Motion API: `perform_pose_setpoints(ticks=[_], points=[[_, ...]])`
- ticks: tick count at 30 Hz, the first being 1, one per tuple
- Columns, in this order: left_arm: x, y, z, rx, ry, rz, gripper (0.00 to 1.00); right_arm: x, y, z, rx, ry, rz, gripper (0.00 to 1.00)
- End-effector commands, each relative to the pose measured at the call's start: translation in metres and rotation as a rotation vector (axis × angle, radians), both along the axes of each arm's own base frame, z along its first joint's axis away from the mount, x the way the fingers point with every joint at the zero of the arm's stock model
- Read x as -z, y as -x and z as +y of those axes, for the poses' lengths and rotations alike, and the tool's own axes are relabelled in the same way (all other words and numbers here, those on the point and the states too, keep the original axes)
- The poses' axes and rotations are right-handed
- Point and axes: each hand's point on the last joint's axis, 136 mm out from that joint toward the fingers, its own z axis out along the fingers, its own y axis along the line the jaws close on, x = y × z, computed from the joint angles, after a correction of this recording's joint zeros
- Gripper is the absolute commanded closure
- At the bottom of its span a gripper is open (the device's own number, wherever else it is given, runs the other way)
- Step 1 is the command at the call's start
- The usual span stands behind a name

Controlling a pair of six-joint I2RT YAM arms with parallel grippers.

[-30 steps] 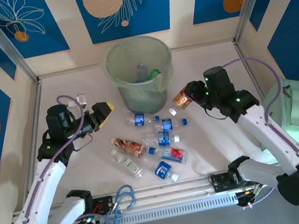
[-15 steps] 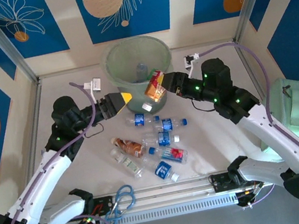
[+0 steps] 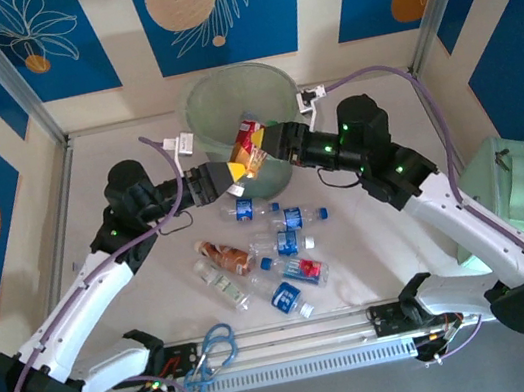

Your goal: Put the plastic bottles in the bin

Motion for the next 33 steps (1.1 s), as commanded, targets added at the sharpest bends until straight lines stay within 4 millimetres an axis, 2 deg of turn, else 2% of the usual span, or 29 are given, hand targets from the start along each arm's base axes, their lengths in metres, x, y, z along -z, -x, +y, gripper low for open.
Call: perform_pose_setpoints(ticks=[1,17,33], points=[[-0.016,0.009,-0.002,0.038,0.047,-0.049,0.11,-0.025,0.005,0.006,-0.032,-0.061,-0.045,0.52],[-0.013,0.007,-0.006,0.055,0.05,-0.045,0.26,-0.02,0.0,0.012,-0.036,-0.094,-0.007,0.52],[-0.011,-0.002,-0.001,-0.021,0.017,-0.068,0.41,-0.018,-0.001,0.008,-0.014,-0.077,-0.003,0.51]])
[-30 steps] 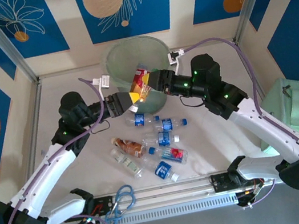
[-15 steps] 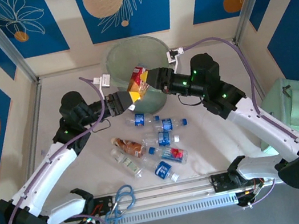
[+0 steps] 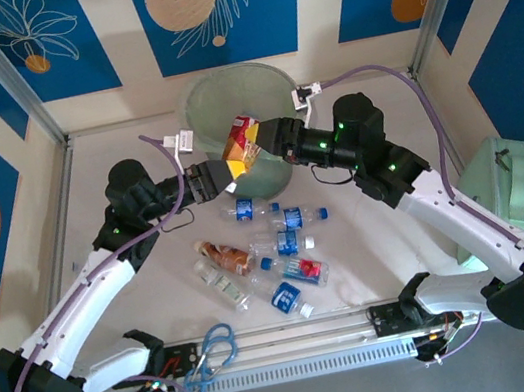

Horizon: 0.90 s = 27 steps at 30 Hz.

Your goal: Put the plastic bottles in the bin

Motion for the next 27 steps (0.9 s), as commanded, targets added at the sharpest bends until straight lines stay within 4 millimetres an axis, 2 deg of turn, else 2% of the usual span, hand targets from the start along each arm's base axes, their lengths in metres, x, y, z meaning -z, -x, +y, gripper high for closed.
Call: perform_pose_setpoints(ticks=[1,5,9,12,17,22,27], points=[[-0.009,0.003,0.002,-0.023,0.001,-0.052,0.41,-0.011,0.004,-0.002,0.003,-0.01,-0.024,0.5],[-0.009,0.001,0.005,-0.048,-0.007,-0.06,0.41,-0.009,0.004,-0.005,0.018,-0.006,-0.022,0.42],[-0.011,0.0,0.007,-0.07,-0.017,-0.078,0.41,-0.002,0.002,-0.015,0.07,0.025,0.001,0.21],[-0.016,-0.004,0.011,-0.102,-0.049,-0.098,0.41,0.004,0.001,-0.035,0.163,0.077,0.007,0.12],[-0.034,-0.018,0.019,-0.185,-0.137,-0.158,0.38,0.029,0.007,-0.083,0.323,0.178,0.068,0.08],[-0.038,-0.056,0.023,-0.308,-0.303,-0.176,0.36,0.057,0.022,-0.12,0.397,0.196,0.14,0.09],[-0.042,-0.101,0.017,-0.368,-0.419,-0.195,0.38,0.078,0.033,-0.137,0.429,0.201,0.19,0.09]])
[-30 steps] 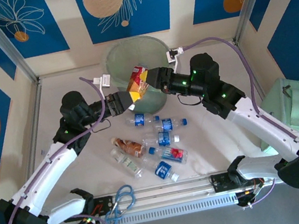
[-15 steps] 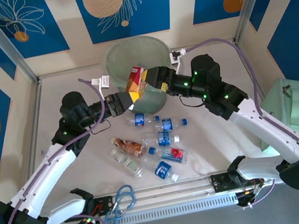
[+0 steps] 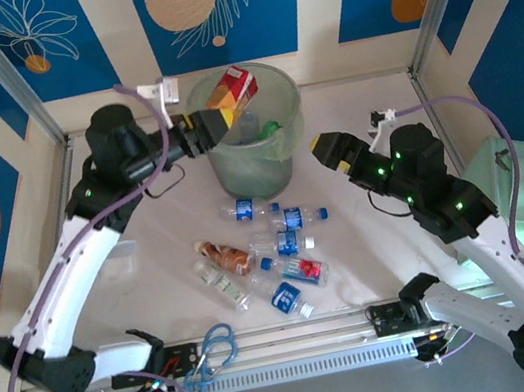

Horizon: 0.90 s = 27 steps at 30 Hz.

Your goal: Put the plastic bottles in the bin

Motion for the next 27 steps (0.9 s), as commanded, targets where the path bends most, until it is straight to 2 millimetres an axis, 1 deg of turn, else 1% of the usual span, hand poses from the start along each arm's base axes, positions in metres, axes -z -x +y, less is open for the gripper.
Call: perform_pose_setpoints(ticks=[1,5,7,10,13,16,21,22,25,27], points=[[0.031,-0.034,0.002,-0.072,-0.166,0.03,0.38,0.024,0.006,-0.012,0.037,0.023,0.072,0.09],[0.047,-0.066,-0.008,-0.086,-0.217,0.049,0.39,0.03,0.009,-0.018,0.049,0.026,0.091,0.09],[0.058,-0.083,-0.012,-0.094,-0.248,0.056,0.39,0.032,0.01,-0.021,0.051,0.029,0.099,0.09],[0.077,-0.11,-0.015,-0.111,-0.296,0.072,0.41,0.034,0.01,-0.024,0.054,0.029,0.11,0.09],[0.093,-0.132,-0.015,-0.121,-0.321,0.107,0.43,0.037,0.012,-0.029,0.065,0.027,0.119,0.09],[0.107,-0.147,-0.015,-0.124,-0.332,0.132,0.44,0.041,0.016,-0.035,0.082,0.029,0.126,0.09],[0.131,-0.165,-0.014,-0.14,-0.349,0.175,0.43,0.044,0.02,-0.044,0.1,0.033,0.138,0.09],[0.135,-0.167,-0.014,-0.145,-0.35,0.182,0.41,0.044,0.021,-0.045,0.103,0.034,0.136,0.1],[0.141,-0.174,-0.013,-0.164,-0.352,0.191,0.26,0.044,0.02,-0.047,0.107,0.039,0.14,0.1],[0.141,-0.177,-0.013,-0.171,-0.353,0.188,0.21,0.045,0.02,-0.047,0.107,0.04,0.146,0.1]])
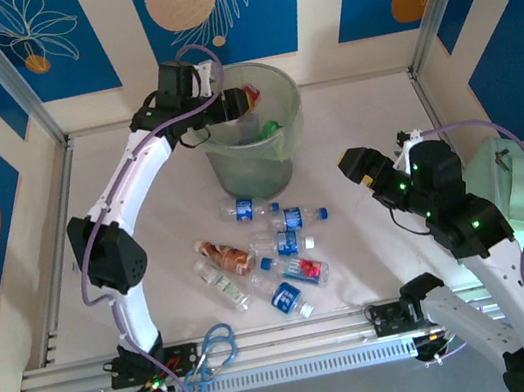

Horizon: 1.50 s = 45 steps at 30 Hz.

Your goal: Put the plastic bottles in the bin

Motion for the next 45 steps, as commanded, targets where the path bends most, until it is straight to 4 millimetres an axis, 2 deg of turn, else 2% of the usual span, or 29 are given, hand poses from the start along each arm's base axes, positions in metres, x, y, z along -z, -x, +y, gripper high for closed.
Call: perform_pose_setpoints(ticks=[1,5,7,11,14,17,19,22,28,32,38,41,45], points=[[-0.013,-0.011,0.004,-0.023,0.002,-0.041,0.2,0.003,0.004,0.001,-0.021,0.006,0.013,0.1],[-0.017,-0.016,0.008,-0.054,-0.011,-0.044,0.21,0.008,0.001,0.001,-0.015,0.005,0.026,0.1],[-0.027,-0.015,0.008,-0.057,-0.002,-0.056,0.21,0.014,-0.001,0.002,-0.016,0.007,0.048,0.1],[-0.063,-0.002,0.013,-0.064,0.042,-0.116,0.21,0.028,-0.007,0.006,-0.022,0.01,0.111,0.12],[-0.094,0.016,0.021,-0.069,0.083,-0.167,0.21,0.046,-0.009,0.006,-0.003,0.02,0.187,0.14],[-0.116,0.042,0.03,-0.065,0.132,-0.203,0.22,0.071,-0.01,0.004,0.035,0.017,0.287,0.16],[-0.124,0.06,0.037,-0.062,0.156,-0.217,0.22,0.087,-0.011,0.007,0.047,0.002,0.341,0.18],[-0.126,0.09,0.046,-0.048,0.202,-0.214,0.23,0.109,-0.011,0.01,0.077,-0.02,0.415,0.19],[-0.1,0.147,0.063,-0.035,0.276,-0.166,0.23,0.149,-0.016,0.023,0.112,-0.052,0.56,0.22],[-0.068,0.176,0.074,-0.034,0.282,-0.109,0.23,0.173,-0.022,0.03,0.15,-0.077,0.637,0.25],[-0.006,0.206,0.089,-0.064,0.245,0.015,0.24,0.206,-0.035,0.034,0.225,-0.118,0.706,0.32],[0.007,0.216,0.091,-0.063,0.252,0.042,0.24,0.217,-0.043,0.032,0.269,-0.129,0.721,0.34],[0.013,0.221,0.093,-0.06,0.244,0.054,0.24,0.233,-0.055,0.035,0.292,-0.159,0.753,0.34]])
